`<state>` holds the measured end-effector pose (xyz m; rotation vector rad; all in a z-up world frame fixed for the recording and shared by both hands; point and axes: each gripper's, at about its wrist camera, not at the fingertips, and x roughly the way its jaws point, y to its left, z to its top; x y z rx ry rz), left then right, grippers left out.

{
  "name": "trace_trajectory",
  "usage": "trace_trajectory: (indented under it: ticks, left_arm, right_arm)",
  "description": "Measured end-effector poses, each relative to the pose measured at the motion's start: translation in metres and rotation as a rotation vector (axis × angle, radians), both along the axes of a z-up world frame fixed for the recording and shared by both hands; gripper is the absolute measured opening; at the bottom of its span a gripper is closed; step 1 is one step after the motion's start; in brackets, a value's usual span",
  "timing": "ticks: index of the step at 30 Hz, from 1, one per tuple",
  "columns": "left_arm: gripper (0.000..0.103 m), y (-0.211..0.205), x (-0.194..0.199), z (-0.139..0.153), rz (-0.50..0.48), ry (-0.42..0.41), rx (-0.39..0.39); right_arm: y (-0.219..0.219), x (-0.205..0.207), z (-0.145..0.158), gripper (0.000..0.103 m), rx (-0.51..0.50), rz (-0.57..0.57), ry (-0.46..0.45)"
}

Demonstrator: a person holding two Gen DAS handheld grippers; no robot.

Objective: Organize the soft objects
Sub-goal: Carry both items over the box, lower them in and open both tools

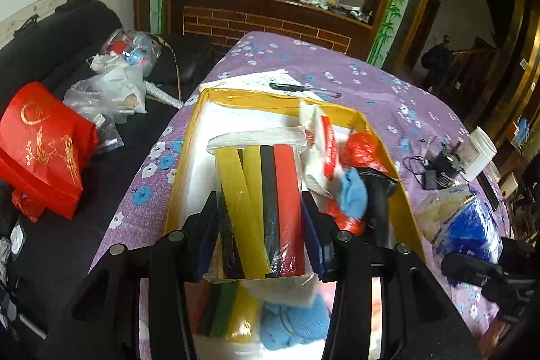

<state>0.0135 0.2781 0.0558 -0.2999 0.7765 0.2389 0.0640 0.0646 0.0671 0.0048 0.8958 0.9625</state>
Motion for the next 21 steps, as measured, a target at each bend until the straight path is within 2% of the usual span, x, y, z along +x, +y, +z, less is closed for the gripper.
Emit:
trace_trajectory:
  ticks: [9, 21]
  left_arm:
    - [0.044, 0.014, 0.011, -0.016, 0.008, 0.036, -0.030]
    - [0.044, 0.020, 0.012, -0.023, 0.003, 0.043, -0.048]
  right_arm:
    - [0.040, 0.014, -0.019, 0.027, -0.042, -0.001, 0.034]
    - [0.063, 0.030, -0.034, 0.027, -0.071, -0.019, 0.042]
